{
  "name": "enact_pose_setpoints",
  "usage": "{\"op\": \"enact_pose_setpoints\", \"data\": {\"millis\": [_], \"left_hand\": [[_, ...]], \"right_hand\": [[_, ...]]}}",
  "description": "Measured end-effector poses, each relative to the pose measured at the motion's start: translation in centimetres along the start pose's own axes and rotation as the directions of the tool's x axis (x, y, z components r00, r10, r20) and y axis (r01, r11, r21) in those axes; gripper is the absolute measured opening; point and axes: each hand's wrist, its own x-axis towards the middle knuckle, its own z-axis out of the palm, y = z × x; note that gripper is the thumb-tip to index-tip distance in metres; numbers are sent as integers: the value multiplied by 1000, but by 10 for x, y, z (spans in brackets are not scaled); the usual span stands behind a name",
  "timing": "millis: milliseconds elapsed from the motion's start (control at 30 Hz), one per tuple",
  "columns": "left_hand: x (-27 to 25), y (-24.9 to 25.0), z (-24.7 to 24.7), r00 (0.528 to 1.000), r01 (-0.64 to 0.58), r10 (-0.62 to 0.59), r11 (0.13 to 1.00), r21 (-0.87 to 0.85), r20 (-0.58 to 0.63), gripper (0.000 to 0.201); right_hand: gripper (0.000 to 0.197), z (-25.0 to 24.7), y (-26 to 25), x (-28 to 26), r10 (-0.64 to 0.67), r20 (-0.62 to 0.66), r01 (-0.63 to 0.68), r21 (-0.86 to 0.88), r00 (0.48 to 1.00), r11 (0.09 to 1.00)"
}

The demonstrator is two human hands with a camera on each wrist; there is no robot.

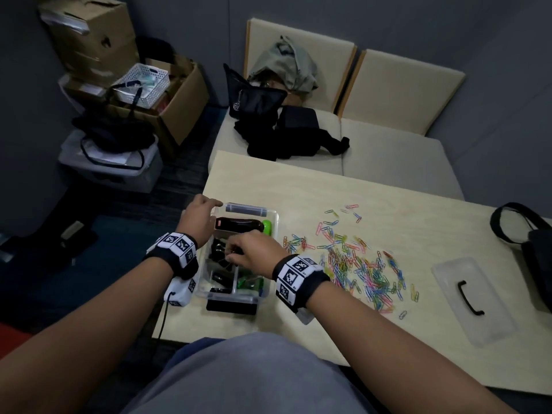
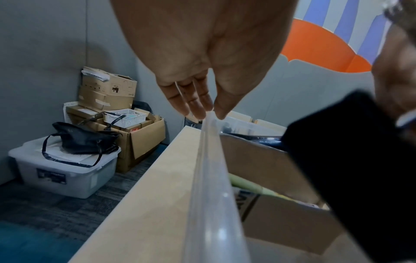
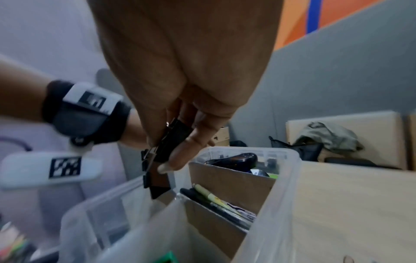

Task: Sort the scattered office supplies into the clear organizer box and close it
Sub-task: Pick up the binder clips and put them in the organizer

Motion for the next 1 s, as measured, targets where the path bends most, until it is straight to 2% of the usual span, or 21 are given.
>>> {"op": "enact_pose_setpoints", "data": {"millis": [167, 467, 633, 733, 867, 1000], "left_hand": [[3, -4, -2, 1000, -6, 6, 999, -42, 9, 36], [3, -9, -2, 1000, -8, 8, 996, -92, -6, 36], [3, -8, -2, 1000, -9, 8, 995, -95, -6, 34], [3, -8, -1, 1000, -8, 8, 996, -86, -2, 30], [1, -7, -2, 1000, -1, 1, 996, -89, -5, 28], [0, -6, -3, 1000, -10, 9, 997, -81, -11, 28]], "right_hand": [[11, 14, -18, 6, -106, 37, 112, -222, 994, 969], [17, 29, -28, 14, -71, 162, 139, -462, 984, 876], [18, 37, -34, 14, -104, 255, 230, -539, 961, 810], [18, 41, -35, 16, -92, 272, 232, -549, 958, 803], [20, 45, -32, 14, -101, 262, 223, -493, 960, 841], [22, 50, -20, 14, -80, 182, 149, -408, 980, 901]]}}
